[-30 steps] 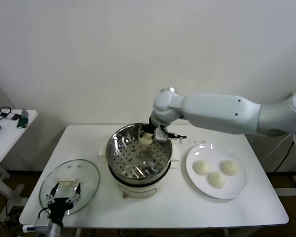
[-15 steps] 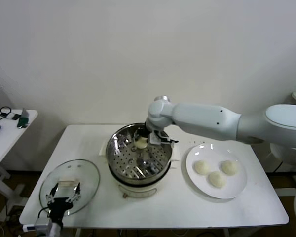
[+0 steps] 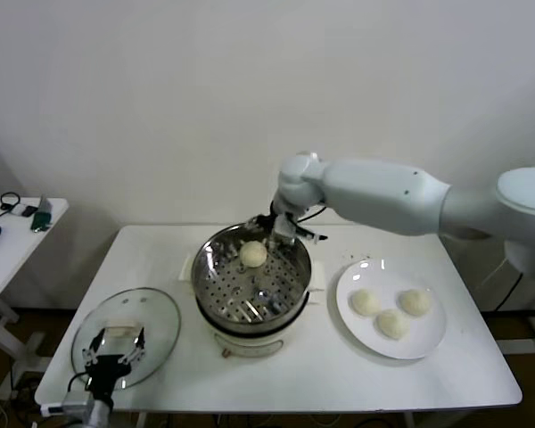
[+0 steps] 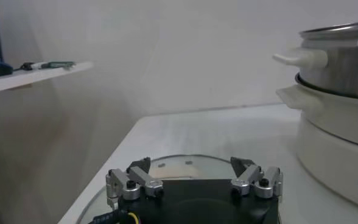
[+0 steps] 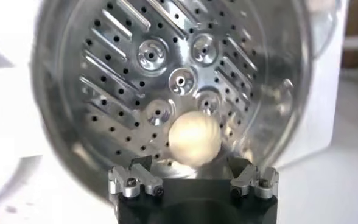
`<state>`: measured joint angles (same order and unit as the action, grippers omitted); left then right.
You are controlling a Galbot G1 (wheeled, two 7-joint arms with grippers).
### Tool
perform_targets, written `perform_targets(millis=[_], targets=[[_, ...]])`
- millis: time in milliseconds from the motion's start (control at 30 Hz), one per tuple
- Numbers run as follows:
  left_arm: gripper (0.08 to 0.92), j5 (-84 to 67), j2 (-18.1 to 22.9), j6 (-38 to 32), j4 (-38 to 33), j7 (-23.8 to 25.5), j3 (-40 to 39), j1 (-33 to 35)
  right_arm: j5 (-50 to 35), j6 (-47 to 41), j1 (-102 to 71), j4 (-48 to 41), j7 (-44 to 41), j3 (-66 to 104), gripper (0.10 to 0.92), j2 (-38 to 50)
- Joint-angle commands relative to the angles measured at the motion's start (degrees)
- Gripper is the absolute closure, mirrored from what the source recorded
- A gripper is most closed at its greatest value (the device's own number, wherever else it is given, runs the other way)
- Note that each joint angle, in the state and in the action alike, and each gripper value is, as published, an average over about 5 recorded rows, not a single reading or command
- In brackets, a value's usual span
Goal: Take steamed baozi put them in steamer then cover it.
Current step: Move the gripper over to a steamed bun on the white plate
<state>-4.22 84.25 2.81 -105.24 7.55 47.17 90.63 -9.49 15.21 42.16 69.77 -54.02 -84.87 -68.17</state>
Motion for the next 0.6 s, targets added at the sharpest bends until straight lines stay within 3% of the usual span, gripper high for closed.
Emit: perform_targets(millis=[33, 100, 200, 433, 600], targets=[[0.177, 0.5, -0.1, 0.1, 0.0, 0.0, 0.0, -0.1, -35.2, -11.5, 14.4, 0.2, -11.5, -9.8, 0.202, 6.3], [0.177, 0.5, -0.1, 0.0, 0.0, 0.0, 0.0, -0.1, -41.9, -17.4, 16.3, 0.3, -11.9, -12.6, 0.203, 9.8], [0.177, 0.4, -0.1, 0.0, -0.1, 0.0, -0.1, -0.2, -45.3, -24.3, 17.6, 1.7, -9.7, -16.6, 0.203, 15.2], [0.177, 0.2, -0.2, -0.1, -0.6, -0.1, -0.3, -0.1, -39.6, -33.6, 18.1, 13.3, -3.2, -25.2, 0.203, 29.4], [0.177, 0.2, -0.2, -0.2, -0.9, -0.1, -0.3, -0.1, -33.7, -37.1, 9.8, 17.8, 1.7, -22.5, 0.203, 36.1]])
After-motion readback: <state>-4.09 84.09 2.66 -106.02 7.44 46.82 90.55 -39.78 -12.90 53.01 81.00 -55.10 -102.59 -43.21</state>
